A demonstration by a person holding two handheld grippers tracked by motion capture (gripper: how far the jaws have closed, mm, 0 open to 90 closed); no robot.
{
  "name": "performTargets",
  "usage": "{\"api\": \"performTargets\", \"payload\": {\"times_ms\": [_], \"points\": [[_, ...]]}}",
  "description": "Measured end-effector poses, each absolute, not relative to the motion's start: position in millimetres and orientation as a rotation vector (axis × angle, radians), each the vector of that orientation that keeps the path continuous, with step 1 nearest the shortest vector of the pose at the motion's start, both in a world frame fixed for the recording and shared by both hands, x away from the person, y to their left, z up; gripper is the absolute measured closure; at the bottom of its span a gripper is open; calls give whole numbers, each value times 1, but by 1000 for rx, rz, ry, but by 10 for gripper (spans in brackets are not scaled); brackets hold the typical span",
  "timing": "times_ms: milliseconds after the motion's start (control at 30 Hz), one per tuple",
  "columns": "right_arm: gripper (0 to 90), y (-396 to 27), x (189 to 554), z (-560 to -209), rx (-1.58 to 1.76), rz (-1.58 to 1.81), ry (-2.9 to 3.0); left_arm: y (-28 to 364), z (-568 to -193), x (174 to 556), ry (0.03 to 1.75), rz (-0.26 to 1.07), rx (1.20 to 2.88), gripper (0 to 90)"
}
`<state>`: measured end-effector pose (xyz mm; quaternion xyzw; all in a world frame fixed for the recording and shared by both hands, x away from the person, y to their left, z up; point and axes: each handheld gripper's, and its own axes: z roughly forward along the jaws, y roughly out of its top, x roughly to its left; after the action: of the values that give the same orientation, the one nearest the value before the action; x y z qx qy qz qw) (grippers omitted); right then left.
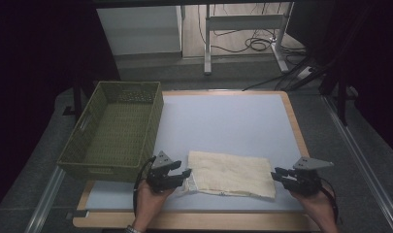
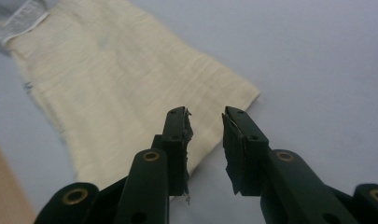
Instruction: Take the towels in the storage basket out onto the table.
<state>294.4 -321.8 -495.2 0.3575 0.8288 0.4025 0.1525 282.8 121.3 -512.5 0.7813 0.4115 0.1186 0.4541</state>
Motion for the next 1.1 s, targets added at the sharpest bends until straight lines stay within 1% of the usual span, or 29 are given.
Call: {"api": "performTargets", "payload": {"times_ms": [67, 133, 167, 200, 300, 333, 367, 400, 467, 533, 600, 633, 667, 700, 733, 767, 800, 833, 867, 900, 1100], "points": [[722, -319, 310, -497, 1046, 1134, 2366, 115, -515, 299, 1033, 297, 1932, 468], [731, -318, 315, -497, 1058, 1134, 2362, 112, -516, 304, 1037, 297, 1931, 478], [741, -317, 320, -498, 1066, 1130, 2357, 111, -517, 310, 1039, 303, 1928, 505], [745, -315, 330, -498, 1075, 1121, 2348, 109, -517, 316, 1045, 321, 1925, 555], [745, -312, 339, -498, 1081, 1107, 2344, 106, -518, 336, 1073, 352, 1921, 577], [744, -311, 343, -499, 1086, 1096, 2341, 106, -519, 342, 1090, 364, 1931, 576], [725, -310, 348, -500, 1091, 1091, 2341, 105, -520, 348, 1100, 371, 1948, 570], [684, -309, 352, -502, 1098, 1087, 2343, 104, -523, 354, 1118, 369, 1956, 547], [634, -304, 362, -511, 1119, 1050, 2368, 99, -532, 364, 1148, 358, 2014, 461], [630, -303, 363, -514, 1120, 1042, 2381, 98, -535, 366, 1148, 368, 2037, 460], [651, -301, 364, -520, 1131, 1034, 2392, 95, -540, 368, 1142, 370, 2058, 460], [730, -301, 363, -521, 1141, 1053, 2395, 95, -541, 367, 1129, 373, 2057, 467], [784, -300, 361, -520, 1140, 1064, 2407, 95, -540, 367, 1109, 359, 2066, 513], [833, -299, 359, -520, 1127, 1056, 2417, 93, -540, 366, 1092, 346, 2076, 590], [844, -297, 358, -519, 1108, 1040, 2424, 92, -539, 365, 1082, 333, 2081, 639], [850, -296, 357, -518, 1093, 1019, 2426, 92, -539, 364, 1064, 300, 2086, 717], [855, -293, 358, -514, 1070, 982, 2421, 90, -538, 363, 1061, 289, 2088, 814], [855, -293, 358, -514, 1070, 982, 2421, 89, -537, 362, 1055, 300, 2093, 814], [856, -293, 360, -513, 1069, 983, 2414, 89, -537, 360, 1052, 311, 2095, 841], [856, -293, 363, -511, 1078, 986, 2408, 89, -536, 359, 1048, 323, 2090, 848], [856, -292, 390, -502, 1076, 1000, 2364, 93, -529, 346, 1026, 329, 2039, 855]]}}
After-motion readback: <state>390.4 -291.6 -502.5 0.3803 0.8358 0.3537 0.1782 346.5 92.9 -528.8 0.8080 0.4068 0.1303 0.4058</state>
